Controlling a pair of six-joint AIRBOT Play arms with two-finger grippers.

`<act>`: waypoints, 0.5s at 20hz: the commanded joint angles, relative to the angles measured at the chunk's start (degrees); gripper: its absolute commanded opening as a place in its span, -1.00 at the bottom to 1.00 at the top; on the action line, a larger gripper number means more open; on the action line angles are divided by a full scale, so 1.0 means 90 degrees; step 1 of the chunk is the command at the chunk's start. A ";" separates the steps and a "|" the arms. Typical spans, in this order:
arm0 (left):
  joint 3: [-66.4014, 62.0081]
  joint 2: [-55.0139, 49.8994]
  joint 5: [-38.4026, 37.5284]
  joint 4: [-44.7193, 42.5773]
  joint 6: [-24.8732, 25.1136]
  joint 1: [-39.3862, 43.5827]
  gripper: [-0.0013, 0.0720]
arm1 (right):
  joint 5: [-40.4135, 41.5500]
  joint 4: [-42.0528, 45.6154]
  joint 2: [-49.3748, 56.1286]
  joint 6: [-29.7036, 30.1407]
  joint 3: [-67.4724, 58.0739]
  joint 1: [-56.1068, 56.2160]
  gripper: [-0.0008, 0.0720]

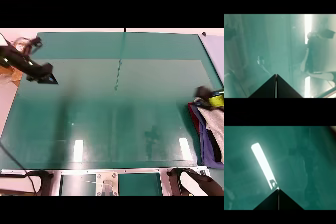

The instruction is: Fold the shirts.

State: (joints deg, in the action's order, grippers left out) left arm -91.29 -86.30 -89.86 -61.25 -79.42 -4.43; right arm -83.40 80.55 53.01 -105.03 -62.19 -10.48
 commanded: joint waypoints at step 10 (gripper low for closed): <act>0.2907 0.1962 0.1066 0.0029 0.0165 0.0857 -0.92 | 0.1481 -0.0070 -0.0316 -0.0495 0.1336 0.3099 -0.95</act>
State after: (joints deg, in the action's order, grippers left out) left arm -66.41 -69.54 -80.93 -61.14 -77.97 2.90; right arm -71.24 80.05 50.24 -109.21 -50.70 15.86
